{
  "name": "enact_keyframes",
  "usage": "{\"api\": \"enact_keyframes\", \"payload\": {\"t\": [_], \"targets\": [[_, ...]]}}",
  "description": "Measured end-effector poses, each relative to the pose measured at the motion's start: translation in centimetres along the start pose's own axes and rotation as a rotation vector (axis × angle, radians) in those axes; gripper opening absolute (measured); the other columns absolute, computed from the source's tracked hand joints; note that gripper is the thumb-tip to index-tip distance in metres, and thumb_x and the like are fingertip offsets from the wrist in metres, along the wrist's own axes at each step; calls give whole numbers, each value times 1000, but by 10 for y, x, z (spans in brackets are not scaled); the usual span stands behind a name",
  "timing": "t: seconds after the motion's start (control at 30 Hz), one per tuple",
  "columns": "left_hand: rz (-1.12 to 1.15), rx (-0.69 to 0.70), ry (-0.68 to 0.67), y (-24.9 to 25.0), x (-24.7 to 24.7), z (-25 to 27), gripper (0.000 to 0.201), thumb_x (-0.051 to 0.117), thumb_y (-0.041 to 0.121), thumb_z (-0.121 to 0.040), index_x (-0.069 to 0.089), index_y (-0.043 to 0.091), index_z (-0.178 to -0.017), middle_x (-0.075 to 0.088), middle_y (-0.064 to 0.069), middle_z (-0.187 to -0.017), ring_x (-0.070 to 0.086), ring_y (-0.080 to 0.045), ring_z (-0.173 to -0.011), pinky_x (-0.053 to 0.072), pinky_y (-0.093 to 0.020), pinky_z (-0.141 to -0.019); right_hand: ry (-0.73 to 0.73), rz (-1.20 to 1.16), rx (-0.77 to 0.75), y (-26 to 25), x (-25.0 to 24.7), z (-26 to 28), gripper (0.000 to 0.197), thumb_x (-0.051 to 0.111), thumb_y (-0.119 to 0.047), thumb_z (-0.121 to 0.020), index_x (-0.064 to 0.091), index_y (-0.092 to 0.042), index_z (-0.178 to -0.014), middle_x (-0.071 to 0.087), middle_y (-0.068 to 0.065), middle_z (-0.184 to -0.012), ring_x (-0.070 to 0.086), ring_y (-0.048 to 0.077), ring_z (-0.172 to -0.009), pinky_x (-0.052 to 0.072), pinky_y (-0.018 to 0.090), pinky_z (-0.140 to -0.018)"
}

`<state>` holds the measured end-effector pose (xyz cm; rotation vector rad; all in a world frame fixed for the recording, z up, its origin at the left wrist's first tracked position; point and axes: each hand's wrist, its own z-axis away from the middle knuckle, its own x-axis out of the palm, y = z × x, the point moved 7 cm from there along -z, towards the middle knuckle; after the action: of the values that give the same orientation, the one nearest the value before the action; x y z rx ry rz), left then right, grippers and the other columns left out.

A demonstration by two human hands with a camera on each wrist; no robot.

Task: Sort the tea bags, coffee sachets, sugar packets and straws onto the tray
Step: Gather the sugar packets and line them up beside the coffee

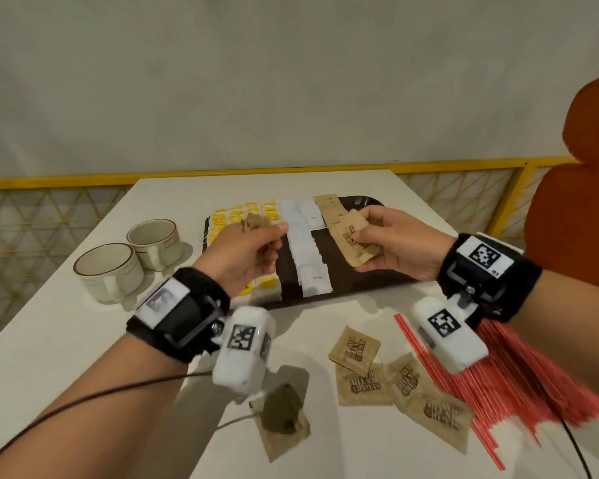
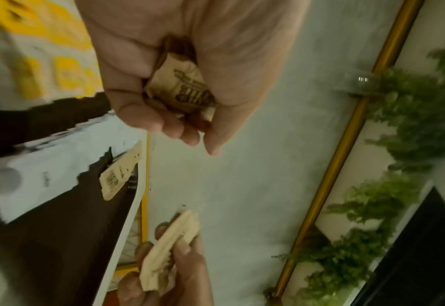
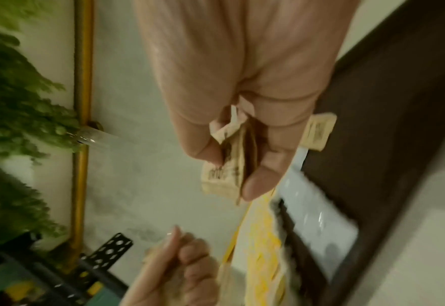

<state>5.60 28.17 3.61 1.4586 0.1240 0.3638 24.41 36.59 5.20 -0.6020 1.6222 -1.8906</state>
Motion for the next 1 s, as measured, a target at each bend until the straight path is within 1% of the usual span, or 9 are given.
{"api": "enact_keyframes", "payload": {"t": [0.13, 0.23, 0.3, 0.43, 0.6, 0.8, 0.9, 0.93, 1.0], "targets": [[-239, 52, -101, 12, 33, -46, 21, 70, 4, -82, 54, 14, -73, 61, -8, -76, 61, -13, -66, 52, -20, -58, 19, 240, 33, -3, -36, -41, 21, 55, -1, -93, 54, -8, -112, 64, 12, -103, 64, 18, -84, 58, 30, -70], [-332, 82, -124, 8, 55, -84, 24, 69, -5, -80, 54, 12, -70, 65, -16, -89, 63, -20, -80, 56, -25, -68, 42, 292, 48, -2, -55, -70, 16, 57, 3, -90, 53, -9, -100, 63, 10, -96, 64, 18, -85, 59, 31, -66], [-380, 92, -112, 6, 65, -107, 25, 67, -8, -80, 55, 11, -69, 65, -15, -87, 61, -21, -80, 55, -28, -71, 58, 349, 56, 3, -66, -87, 17, 60, 3, -88, 52, -11, -94, 62, 9, -91, 64, 18, -82, 58, 33, -67], [-519, 85, -85, -1, 75, -148, 22, 67, -10, -78, 57, 8, -72, 64, -17, -86, 59, -21, -68, 56, -32, -67, 26, 394, 64, 14, -81, -114, 17, 63, 1, -87, 57, -12, -96, 64, 6, -90, 65, 17, -81, 58, 34, -71], [-621, 20, -91, -12, 80, -177, 25, 66, -5, -82, 53, 11, -69, 61, -8, -69, 62, -17, -62, 55, -26, -59, 12, 367, 72, 24, -86, -132, 23, 63, 0, -88, 58, -6, -109, 65, 5, -93, 65, 16, -84, 59, 29, -69], [-794, -68, -79, -19, 83, -198, 13, 62, -3, -86, 57, 6, -78, 62, -9, -68, 61, -15, -56, 52, -21, -47, 42, 457, 71, 37, -94, -148, 19, 68, -3, -84, 63, -11, -100, 66, 11, -97, 67, 24, -86, 58, 38, -78], [-862, -95, -69, -23, 86, -203, 4, 60, -1, -87, 60, 1, -84, 67, -17, -80, 68, -27, -73, 58, -36, -73, 53, 529, 81, 41, -96, -152, 25, 71, -3, -82, 65, -10, -105, 68, 18, -105, 68, 31, -93, 56, 46, -86], [-874, -102, -54, -24, 87, -203, 2, 60, -1, -87, 62, 0, -87, 69, -20, -87, 70, -30, -82, 57, -41, -81, 43, 543, 91, 43, -96, -153, 29, 71, -3, -82, 64, -7, -110, 69, 15, -101, 69, 26, -88, 58, 41, -82], [-902, -109, -33, -27, 88, -206, 10, 63, 0, -85, 66, -4, -94, 71, -22, -94, 70, -32, -91, 56, -44, -86, 45, 561, 111, 44, -96, -153, 40, 72, -2, -81, 61, -4, -119, 69, 6, -88, 68, 12, -69, 59, 26, -63]]}}
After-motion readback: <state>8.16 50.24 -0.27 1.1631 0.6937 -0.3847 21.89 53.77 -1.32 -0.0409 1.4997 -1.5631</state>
